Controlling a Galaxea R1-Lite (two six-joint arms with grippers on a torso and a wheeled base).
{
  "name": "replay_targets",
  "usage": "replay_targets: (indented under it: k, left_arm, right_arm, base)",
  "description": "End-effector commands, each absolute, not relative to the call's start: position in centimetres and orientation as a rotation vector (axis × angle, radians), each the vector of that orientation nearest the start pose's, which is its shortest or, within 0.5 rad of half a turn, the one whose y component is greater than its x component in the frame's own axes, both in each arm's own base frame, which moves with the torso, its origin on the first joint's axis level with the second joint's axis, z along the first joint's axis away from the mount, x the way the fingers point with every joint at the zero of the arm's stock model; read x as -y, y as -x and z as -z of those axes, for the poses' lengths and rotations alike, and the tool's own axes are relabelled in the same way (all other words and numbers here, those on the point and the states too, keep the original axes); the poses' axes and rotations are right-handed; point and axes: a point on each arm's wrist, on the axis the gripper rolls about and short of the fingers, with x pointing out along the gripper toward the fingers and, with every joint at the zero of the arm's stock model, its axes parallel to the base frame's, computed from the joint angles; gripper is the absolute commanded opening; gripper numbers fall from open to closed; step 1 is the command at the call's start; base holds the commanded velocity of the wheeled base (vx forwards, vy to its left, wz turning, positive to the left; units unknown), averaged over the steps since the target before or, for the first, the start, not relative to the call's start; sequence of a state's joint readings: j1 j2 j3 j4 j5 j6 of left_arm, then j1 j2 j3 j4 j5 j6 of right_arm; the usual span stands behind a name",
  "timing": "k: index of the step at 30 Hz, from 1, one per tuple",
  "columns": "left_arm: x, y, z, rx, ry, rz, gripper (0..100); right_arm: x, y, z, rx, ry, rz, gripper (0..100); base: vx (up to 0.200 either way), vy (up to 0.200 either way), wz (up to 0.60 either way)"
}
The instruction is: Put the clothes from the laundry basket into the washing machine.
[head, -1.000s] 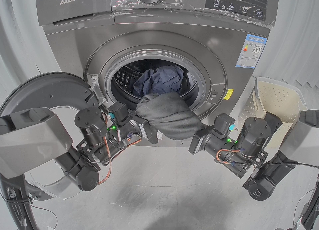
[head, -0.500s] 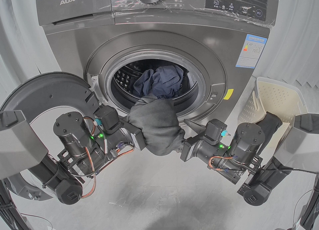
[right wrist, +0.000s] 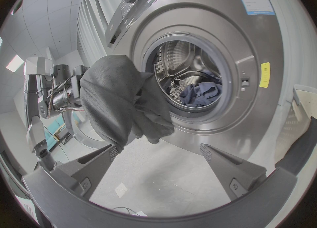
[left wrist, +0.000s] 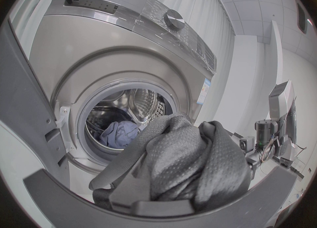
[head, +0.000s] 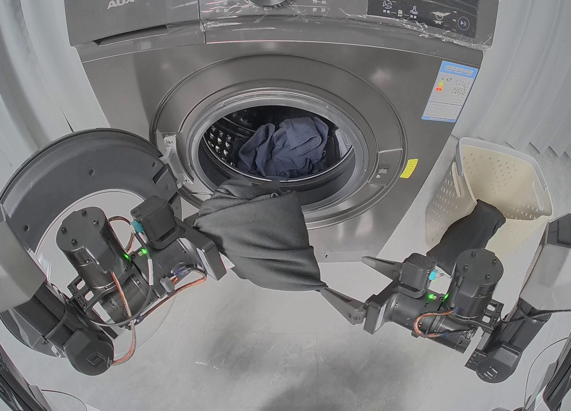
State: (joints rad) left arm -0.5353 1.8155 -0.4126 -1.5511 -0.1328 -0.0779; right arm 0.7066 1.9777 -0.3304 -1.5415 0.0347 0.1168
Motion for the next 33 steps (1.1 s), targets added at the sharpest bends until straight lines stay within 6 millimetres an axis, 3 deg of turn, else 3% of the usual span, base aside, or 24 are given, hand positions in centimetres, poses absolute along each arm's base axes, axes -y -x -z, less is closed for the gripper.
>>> replay_targets:
  k: [1,4,17,26,33]
  left_arm:
    - [14.0,-23.0,-13.5,0.070,0.082,0.668,0]
    - [14.1,-22.8,-13.3,0.058,0.082,0.677,0]
    - [14.1,-22.5,-12.1,0.007,0.070,0.679,0]
    - [14.5,-22.7,-11.6,-0.009,0.062,0.686,0]
    - [14.6,-23.0,-10.9,-0.023,0.024,0.685,0]
  right_arm:
    - [-15.8,-21.1,-7.8,-0.197,-0.052,-0.670,100]
    - [-15.1,-21.0,-7.6,-0.216,-0.047,-0.655,100]
    - [-15.3,-21.3,-7.9,-0.196,-0.052,-0.655,100]
    - [-15.4,-21.4,-8.0,-0.192,-0.054,-0.655,100]
    - [-15.6,-21.3,-7.9,-0.192,-0.053,-0.663,100]
  base:
    - [0.000,0.000,0.00]
    - [0.000,0.000,0.00]
    - [0.000,0.000,0.00]
    - [0.200,0.000,0.00]
    - [0.029,0.000,0.00]
